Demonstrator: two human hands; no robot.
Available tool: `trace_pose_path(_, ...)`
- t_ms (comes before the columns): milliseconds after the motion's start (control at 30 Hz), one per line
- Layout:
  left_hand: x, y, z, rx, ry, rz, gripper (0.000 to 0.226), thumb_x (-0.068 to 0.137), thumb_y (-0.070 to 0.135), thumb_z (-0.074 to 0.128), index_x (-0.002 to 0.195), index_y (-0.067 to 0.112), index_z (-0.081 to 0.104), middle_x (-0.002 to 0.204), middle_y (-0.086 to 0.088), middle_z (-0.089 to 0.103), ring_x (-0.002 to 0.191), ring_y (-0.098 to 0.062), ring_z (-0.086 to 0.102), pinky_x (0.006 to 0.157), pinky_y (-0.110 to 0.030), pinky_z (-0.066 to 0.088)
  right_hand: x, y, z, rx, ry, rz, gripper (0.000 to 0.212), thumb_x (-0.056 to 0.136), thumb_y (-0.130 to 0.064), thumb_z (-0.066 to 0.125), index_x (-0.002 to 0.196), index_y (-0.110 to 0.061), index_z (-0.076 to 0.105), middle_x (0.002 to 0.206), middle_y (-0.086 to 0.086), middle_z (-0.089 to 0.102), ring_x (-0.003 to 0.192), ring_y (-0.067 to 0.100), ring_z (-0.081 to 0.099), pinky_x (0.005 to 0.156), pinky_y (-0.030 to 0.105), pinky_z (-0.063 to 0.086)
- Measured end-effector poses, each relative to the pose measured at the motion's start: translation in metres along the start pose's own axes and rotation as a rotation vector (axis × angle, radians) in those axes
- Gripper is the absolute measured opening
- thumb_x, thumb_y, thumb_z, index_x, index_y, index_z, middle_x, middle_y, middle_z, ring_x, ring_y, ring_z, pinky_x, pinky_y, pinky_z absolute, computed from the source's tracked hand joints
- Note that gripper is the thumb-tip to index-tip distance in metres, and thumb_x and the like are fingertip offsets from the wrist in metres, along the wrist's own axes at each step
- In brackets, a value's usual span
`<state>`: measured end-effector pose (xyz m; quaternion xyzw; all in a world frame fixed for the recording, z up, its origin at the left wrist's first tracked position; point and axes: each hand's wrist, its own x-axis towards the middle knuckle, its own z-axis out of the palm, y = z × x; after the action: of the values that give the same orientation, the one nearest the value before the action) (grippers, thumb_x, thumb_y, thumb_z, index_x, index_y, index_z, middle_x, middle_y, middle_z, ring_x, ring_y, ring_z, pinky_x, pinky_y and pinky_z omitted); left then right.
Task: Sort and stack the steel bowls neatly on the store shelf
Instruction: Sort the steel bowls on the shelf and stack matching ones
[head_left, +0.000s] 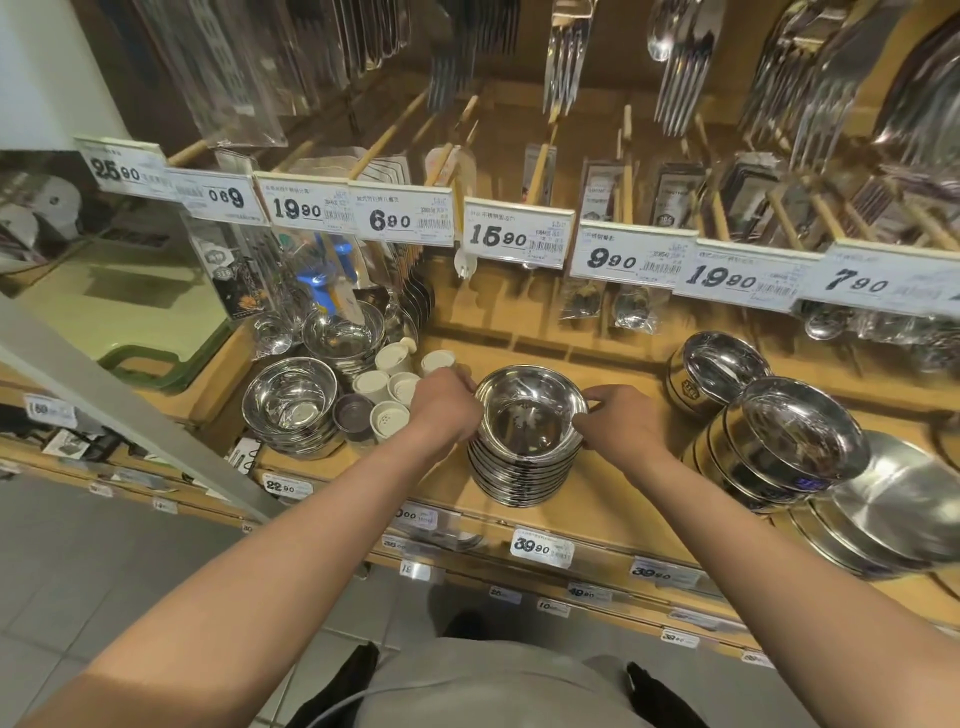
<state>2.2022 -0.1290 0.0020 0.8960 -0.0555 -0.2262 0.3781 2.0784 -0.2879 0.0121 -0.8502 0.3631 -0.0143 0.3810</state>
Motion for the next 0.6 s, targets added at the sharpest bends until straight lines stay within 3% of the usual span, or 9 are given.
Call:
trace_pose_path(200, 0.001, -0.007, 0.003, -0.002, -0.008, 0.009, 0.025, 0.081, 0.001, 0.064, 0.102, 0.013, 0.066, 0.107, -0.013, 0.07, 0.1, -0.034, 0.068, 0.086, -0.044, 0.06, 0.0, 0.004, 0.001, -0.006, -0.004, 0.006, 0.029, 0.085, -0.02, 0.066, 0.112, -0.019, 0.077, 0.099, 0.009, 0.078, 0.097, 0.028, 0.071, 0.089, 0.037, 0.056)
trace_pose_path(367, 0.001, -0.009, 0.002, -0.047, -0.031, 0.0, 0.026, 0.079, 0.001, 0.066, 0.102, 0.014, 0.066, 0.108, -0.014, 0.07, 0.101, -0.034, 0.068, 0.087, -0.045, 0.06, -0.003, 0.013, 0.004, 0.04, -0.012, -0.035, 0.023, 0.086, -0.022, 0.065, 0.105, -0.021, 0.079, 0.088, 0.001, 0.076, 0.09, 0.023, 0.071, 0.063, 0.022, 0.044)
trace_pose_path(433, 0.001, -0.009, 0.001, -0.052, -0.041, -0.008, 0.027, 0.078, 0.002, 0.068, 0.102, 0.015, 0.066, 0.109, -0.013, 0.07, 0.102, -0.034, 0.068, 0.088, -0.045, 0.059, -0.003, 0.015, 0.005, 0.065, -0.004, -0.046, 0.02, 0.087, -0.021, 0.064, 0.1, -0.023, 0.079, 0.083, -0.001, 0.076, 0.083, 0.021, 0.072, 0.062, 0.018, 0.043)
trace_pose_path(500, 0.0, -0.011, 0.001, -0.082, -0.061, -0.017, 0.029, 0.077, 0.007, 0.071, 0.105, 0.014, 0.065, 0.108, -0.012, 0.07, 0.102, -0.033, 0.068, 0.087, -0.045, 0.06, -0.003, 0.017, 0.006, 0.112, -0.007, -0.049, 0.022, 0.088, -0.021, 0.062, 0.102, -0.023, 0.079, 0.081, -0.001, 0.076, 0.081, 0.02, 0.072, 0.067, 0.023, 0.049)
trace_pose_path(600, -0.006, -0.015, -0.001, -0.141, -0.072, -0.01, 0.043, 0.085, 0.031, 0.066, 0.124, 0.012, 0.063, 0.119, -0.01, 0.067, 0.108, -0.03, 0.065, 0.093, -0.046, 0.057, -0.004, 0.027, 0.009, 0.275, -0.012, -0.005, 0.026, 0.094, -0.03, 0.06, 0.113, -0.022, 0.076, 0.088, 0.0, 0.075, 0.089, 0.022, 0.071, 0.088, 0.043, 0.057)
